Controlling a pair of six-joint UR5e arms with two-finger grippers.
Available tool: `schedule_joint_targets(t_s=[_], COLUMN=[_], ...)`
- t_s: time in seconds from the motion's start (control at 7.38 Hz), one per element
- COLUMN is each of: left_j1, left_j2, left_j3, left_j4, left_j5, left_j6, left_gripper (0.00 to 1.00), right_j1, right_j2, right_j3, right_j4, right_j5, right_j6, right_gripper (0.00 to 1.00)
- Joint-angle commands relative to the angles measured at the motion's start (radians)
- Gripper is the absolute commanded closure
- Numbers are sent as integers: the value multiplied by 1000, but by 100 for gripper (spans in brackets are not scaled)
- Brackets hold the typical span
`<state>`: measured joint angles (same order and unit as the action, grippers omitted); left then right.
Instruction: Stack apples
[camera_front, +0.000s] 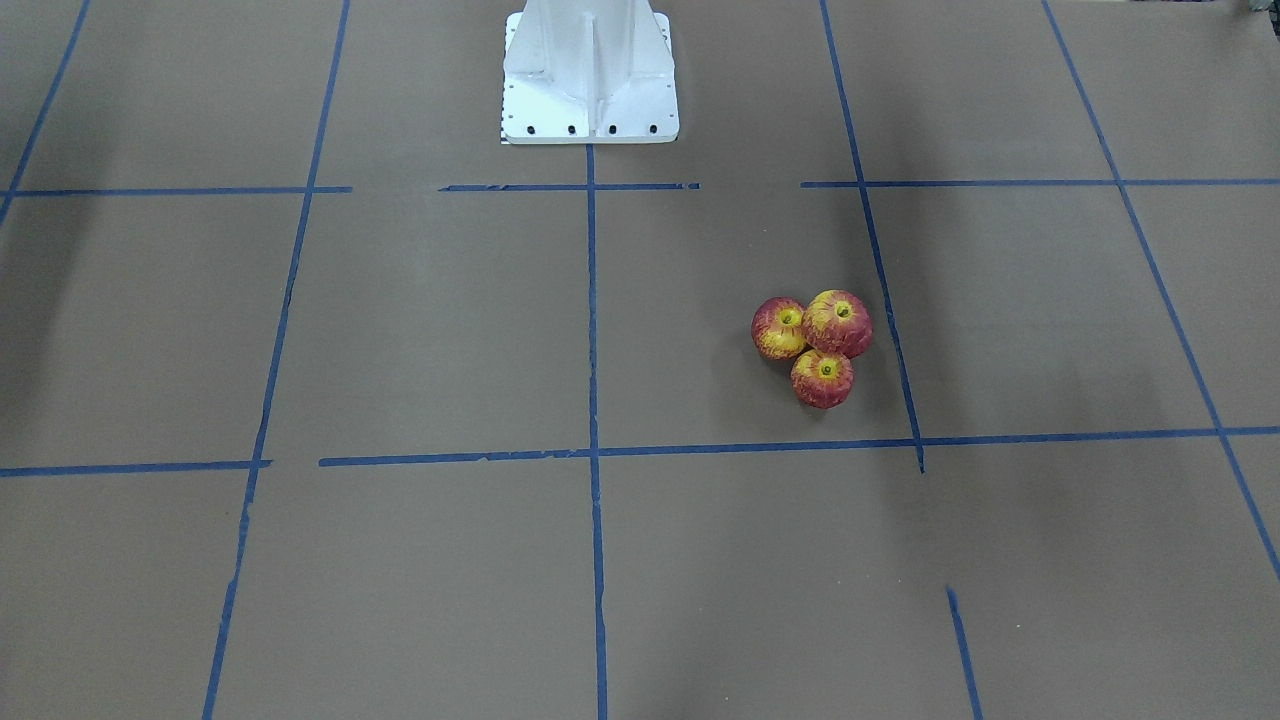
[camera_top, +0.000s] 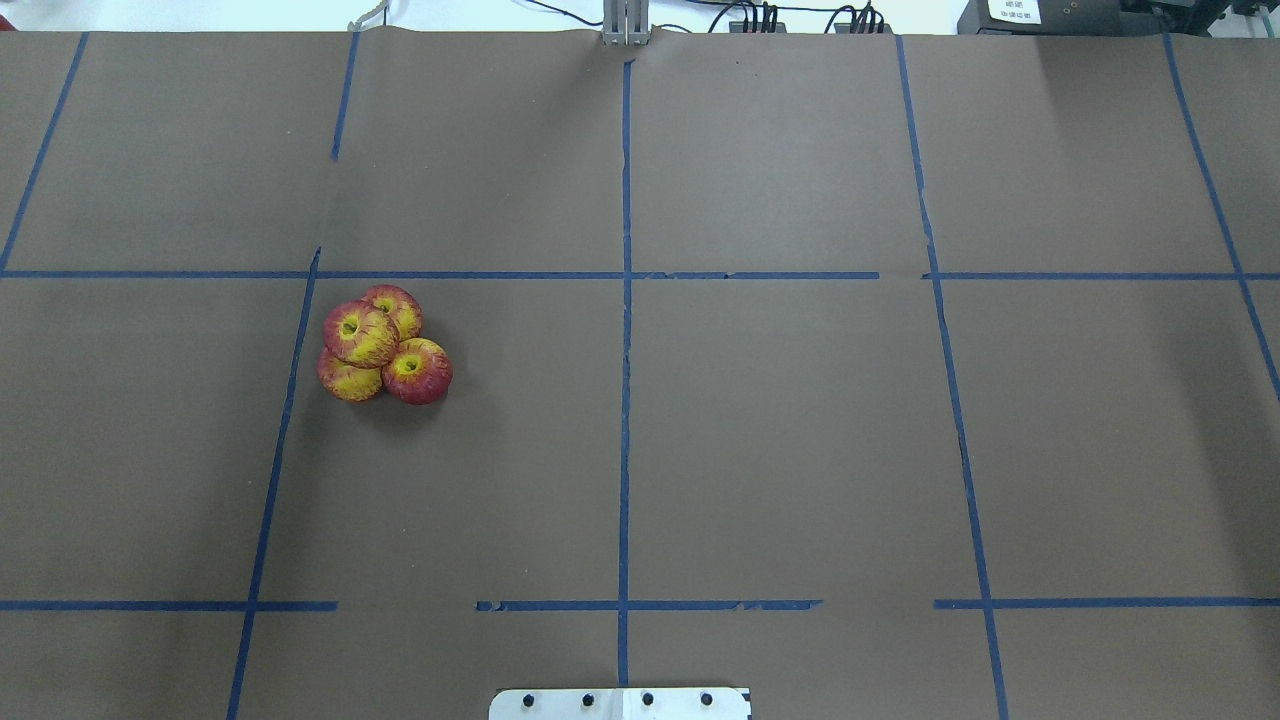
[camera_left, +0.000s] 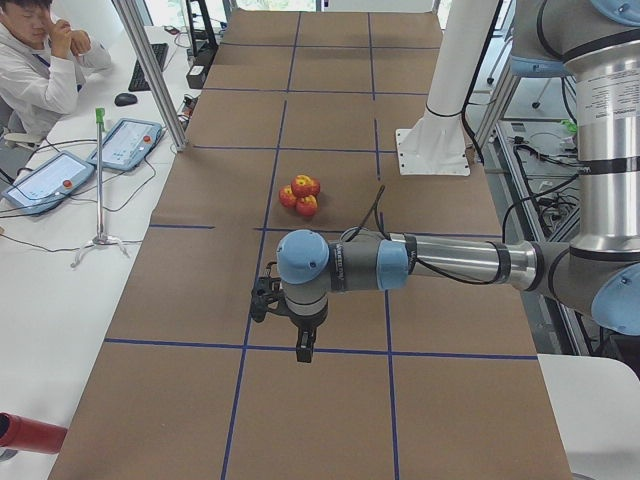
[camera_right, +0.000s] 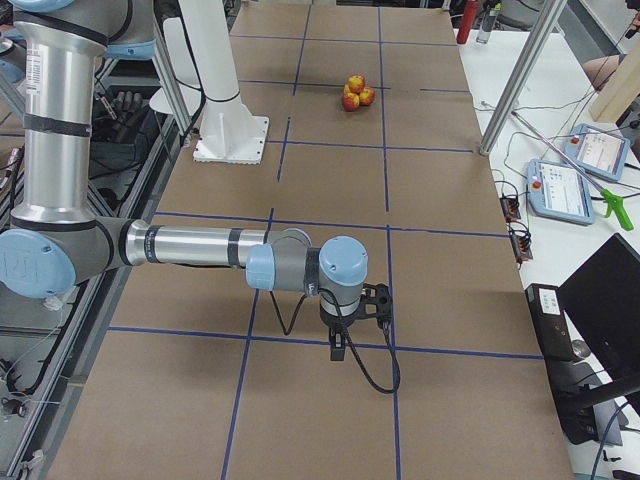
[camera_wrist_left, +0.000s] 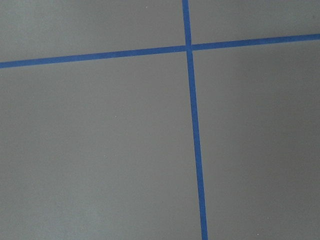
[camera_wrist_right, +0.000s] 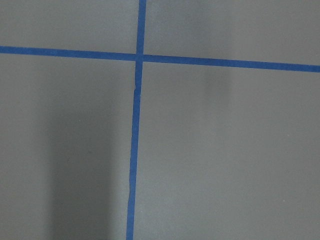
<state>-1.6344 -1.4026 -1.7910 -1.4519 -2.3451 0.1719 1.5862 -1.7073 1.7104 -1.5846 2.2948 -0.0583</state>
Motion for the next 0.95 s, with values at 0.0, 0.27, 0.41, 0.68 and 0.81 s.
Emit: schedule_joint_targets(t_s=[0.0,0.27,0.41,0.68,0.81], left_j1=[-1,-1,-1,-1,-1], left_j2=[1,-5,-6,4,5], left_j3=[-4,-2,-11,-30,-30], left_j4=[-8,-10,-10,-8,-8], left_j5=[0,0,0,0,0], left_j6=[-2,0,0,0,0], left_gripper=[0,0,0,0,0], right_j1=[0,0,0,0,0], right_j2=[0,0,0,0,0], right_j3=[0,0,0,0,0], right_j4=[0,0,0,0,0], right_j5=[0,0,0,0,0], right_j6=[0,0,0,0,0], right_gripper=[0,0,0,0,0])
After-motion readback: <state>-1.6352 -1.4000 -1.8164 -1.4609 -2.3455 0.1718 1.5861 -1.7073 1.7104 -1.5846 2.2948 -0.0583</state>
